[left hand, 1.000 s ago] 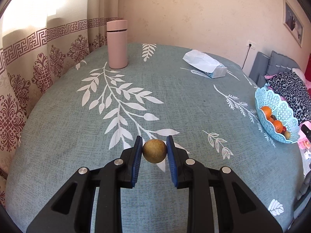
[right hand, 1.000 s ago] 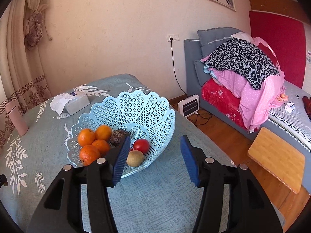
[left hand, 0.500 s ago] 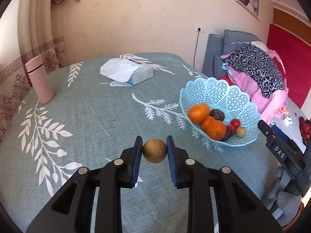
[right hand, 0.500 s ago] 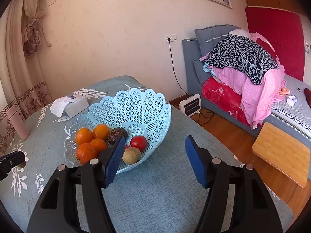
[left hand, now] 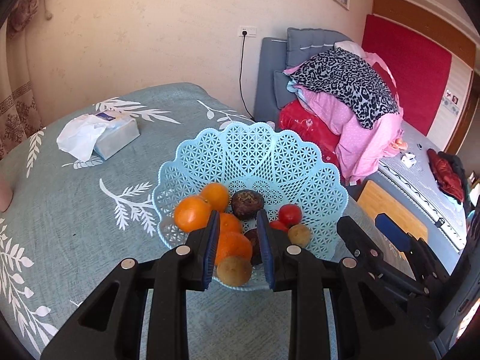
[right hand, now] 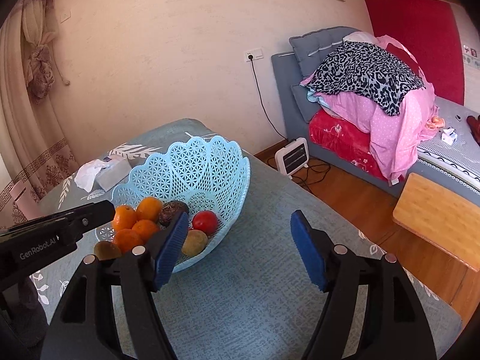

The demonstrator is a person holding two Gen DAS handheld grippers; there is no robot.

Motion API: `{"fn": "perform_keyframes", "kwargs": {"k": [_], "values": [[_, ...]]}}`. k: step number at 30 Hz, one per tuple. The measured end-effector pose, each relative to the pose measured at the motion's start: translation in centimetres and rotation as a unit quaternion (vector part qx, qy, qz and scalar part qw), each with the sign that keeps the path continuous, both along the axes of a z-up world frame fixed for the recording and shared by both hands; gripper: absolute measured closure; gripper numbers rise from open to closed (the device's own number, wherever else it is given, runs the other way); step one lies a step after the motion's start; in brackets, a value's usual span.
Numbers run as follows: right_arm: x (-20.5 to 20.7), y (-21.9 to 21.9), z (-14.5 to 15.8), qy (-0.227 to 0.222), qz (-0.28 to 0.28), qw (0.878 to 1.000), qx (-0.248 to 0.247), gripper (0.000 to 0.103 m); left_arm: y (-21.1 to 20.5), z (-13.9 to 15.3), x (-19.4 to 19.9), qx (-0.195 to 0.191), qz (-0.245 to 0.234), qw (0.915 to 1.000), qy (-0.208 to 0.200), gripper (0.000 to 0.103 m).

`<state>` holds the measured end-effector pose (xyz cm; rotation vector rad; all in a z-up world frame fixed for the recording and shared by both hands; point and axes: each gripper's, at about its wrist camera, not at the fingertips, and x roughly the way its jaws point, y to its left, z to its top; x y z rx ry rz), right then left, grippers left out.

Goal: Organize fruits
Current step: 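Carry the tan fruit into the blue basket and open the left tool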

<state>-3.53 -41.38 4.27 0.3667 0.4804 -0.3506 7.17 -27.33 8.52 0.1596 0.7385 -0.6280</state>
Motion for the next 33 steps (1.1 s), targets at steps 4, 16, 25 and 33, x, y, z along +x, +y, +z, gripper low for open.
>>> {"fn": "perform_keyframes", "kwargs": {"k": [4,16,25,33], "values": [[0.0,-0.1,0.0,-0.001,-0.002,1.0,0.004,0.03,-1.2,0.1,0.7,-0.008,-0.011,0.9999,0.008,0.076],[-0.3,-0.4,0.1,-0.012,-0.005,1.0,0.011,0.015,1.1,0.3,1.2,0.016,0.06,0.9976,-0.032,0.024],[-0.1,-0.1,0.0,-0.01,0.016,1.0,0.016,0.011,1.7,-0.2,0.0,0.064,0.072,0.9925,-0.075,0.012],[0.4,0.6,0.0,-0.004,0.038,0.999,0.008,0.007,2.1,-0.6,-1.0,0.113,0.1,0.9803,-0.128,0.009]]}}
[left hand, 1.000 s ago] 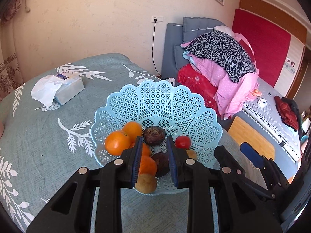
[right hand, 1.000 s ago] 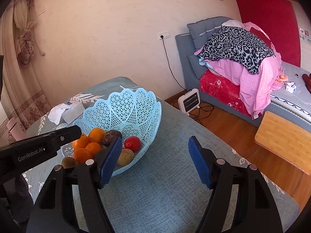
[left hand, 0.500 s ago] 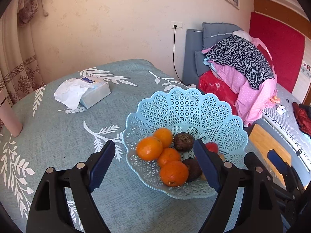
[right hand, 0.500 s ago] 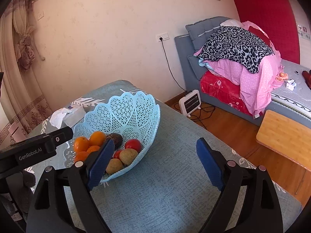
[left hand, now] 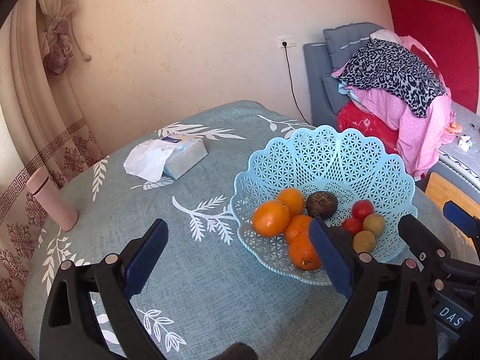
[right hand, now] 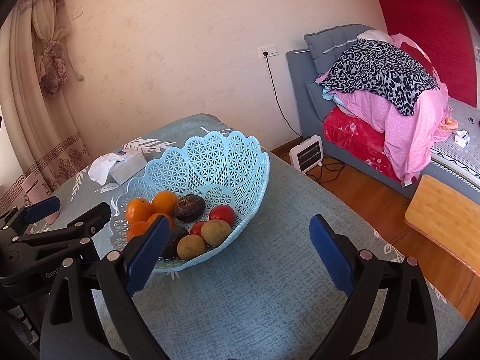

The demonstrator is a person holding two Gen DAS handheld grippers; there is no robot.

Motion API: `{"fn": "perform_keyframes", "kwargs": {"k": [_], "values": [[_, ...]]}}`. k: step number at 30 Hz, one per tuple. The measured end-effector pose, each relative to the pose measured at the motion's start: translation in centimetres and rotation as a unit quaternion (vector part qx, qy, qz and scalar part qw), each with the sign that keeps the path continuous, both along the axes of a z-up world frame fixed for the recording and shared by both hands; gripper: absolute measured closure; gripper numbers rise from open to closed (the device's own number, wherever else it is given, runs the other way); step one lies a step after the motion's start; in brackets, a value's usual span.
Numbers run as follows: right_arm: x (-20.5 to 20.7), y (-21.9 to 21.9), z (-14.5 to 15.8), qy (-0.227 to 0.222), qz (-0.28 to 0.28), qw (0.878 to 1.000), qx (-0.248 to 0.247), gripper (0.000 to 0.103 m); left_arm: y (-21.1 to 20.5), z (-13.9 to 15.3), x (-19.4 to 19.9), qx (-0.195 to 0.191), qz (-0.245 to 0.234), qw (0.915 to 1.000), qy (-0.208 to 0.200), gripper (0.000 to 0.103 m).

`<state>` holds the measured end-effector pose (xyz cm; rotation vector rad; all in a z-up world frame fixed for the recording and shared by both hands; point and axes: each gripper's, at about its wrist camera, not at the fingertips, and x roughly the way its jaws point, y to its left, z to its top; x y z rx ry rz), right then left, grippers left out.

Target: Organize fruits

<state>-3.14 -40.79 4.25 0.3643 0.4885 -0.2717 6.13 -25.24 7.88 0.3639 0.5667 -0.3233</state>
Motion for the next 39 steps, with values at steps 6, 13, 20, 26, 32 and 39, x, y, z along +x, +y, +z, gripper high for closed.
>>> {"fn": "perform_keyframes", "kwargs": {"k": [6,13,20,26,32,39], "values": [[0.1,0.1,-0.1,0.002,0.0,1.0,-0.002,0.007,0.8,-0.1,-0.7,0.003,0.008,0.9999,-0.01,0.009],[0.1,0.3,-0.1,0.005,-0.002,1.0,-0.006,0.007,1.4,-0.2,-2.0,0.006,0.009,0.9997,-0.023,0.009],[0.2,0.4,-0.1,0.008,-0.004,1.0,-0.014,0.007,2.3,-0.3,-2.7,0.0,0.013,0.9996,-0.026,0.009],[0.2,0.5,-0.1,0.01,-0.005,1.0,-0.016,0.007,3.1,-0.9,-2.8,-0.003,0.018,0.9997,-0.019,0.009],[0.3,0.5,-0.1,0.011,-0.005,1.0,-0.017,0.007,3.8,-1.5,-2.9,-0.014,0.027,0.9995,-0.011,0.009],[0.5,1.2,-0.4,0.025,0.015,0.999,-0.028,0.007,4.5,-2.0,-2.9,-0.018,0.03,0.9994,-0.008,0.009]]}}
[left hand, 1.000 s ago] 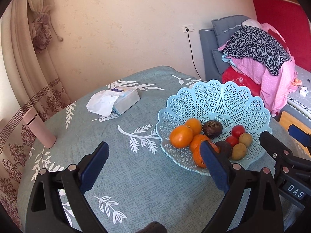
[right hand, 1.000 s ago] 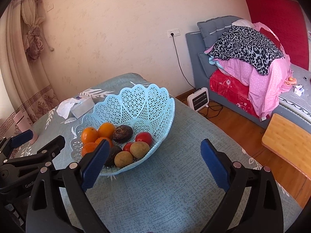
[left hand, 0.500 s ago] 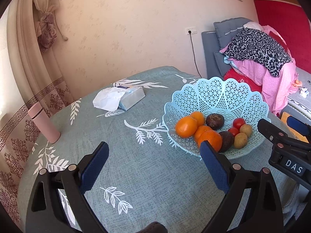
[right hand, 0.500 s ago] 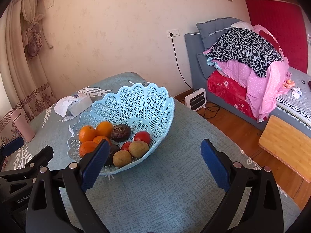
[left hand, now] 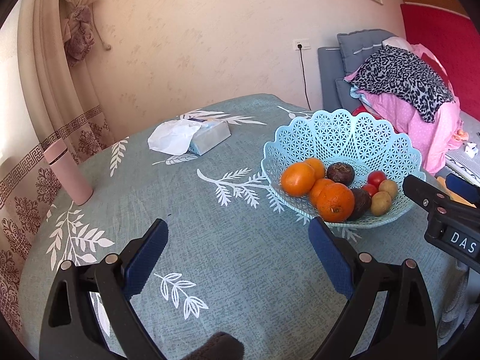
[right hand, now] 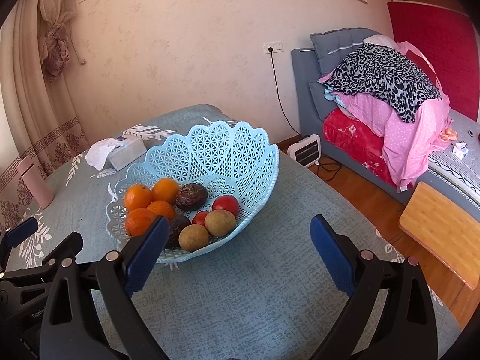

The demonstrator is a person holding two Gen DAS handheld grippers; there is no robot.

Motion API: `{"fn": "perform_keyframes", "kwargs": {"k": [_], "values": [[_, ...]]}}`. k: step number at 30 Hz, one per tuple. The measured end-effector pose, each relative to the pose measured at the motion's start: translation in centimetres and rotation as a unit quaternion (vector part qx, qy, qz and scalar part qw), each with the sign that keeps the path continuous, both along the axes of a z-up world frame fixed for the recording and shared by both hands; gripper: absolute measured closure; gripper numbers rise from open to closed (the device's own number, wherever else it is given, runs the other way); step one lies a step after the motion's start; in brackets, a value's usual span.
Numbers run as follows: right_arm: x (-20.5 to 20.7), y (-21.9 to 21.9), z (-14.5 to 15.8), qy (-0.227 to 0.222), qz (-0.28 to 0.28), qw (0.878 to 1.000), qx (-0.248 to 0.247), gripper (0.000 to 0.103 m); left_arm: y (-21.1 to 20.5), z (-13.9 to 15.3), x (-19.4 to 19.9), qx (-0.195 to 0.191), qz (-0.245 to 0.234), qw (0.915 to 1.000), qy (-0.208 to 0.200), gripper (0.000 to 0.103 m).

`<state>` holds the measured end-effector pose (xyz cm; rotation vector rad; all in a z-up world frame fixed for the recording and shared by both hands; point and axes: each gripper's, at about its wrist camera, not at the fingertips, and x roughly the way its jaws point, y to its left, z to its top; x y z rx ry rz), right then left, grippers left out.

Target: Organize fruits

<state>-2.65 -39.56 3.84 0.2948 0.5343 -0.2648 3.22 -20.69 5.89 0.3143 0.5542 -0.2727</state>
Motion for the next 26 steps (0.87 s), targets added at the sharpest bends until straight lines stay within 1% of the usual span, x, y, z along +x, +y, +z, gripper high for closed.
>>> {"fn": "perform_keyframes", "kwargs": {"k": [2,4,7,16,19,21,23,26], "values": [[0.2,0.4,-0.1,0.01,0.012,1.0,-0.004,0.007,0.1,0.0,-0.1,-0.002,-0.002,1.0,0.0,0.009],[0.4,0.7,-0.3,0.02,0.019,1.0,-0.008,0.007,0.1,-0.1,0.0,-0.003,-0.003,1.0,0.003,0.007],[0.7,1.0,-0.6,0.04,0.024,0.999,-0.008,0.007,-0.1,-0.2,-0.1,0.007,-0.004,1.0,0.0,0.005],[0.7,1.2,-0.7,0.044,0.025,0.999,-0.009,0.006,-0.7,-0.5,-0.8,0.037,-0.009,0.9989,-0.026,0.005],[0.7,1.3,-0.6,0.043,0.025,0.999,-0.01,0.006,-0.4,-0.6,-0.5,0.036,-0.005,0.9993,-0.012,0.005],[0.7,1.5,-0.6,0.045,0.027,0.999,-0.011,0.006,0.2,-0.7,-0.3,0.032,0.007,0.9994,0.007,0.005],[0.4,2.1,-0.5,0.048,0.03,0.998,-0.021,0.006,1.2,-0.9,-0.3,0.028,0.018,0.9991,0.025,0.005],[-0.3,4.0,-0.3,0.054,0.052,0.996,-0.039,0.006,3.6,-1.5,-0.5,0.019,0.041,0.9979,0.047,0.005]]}}
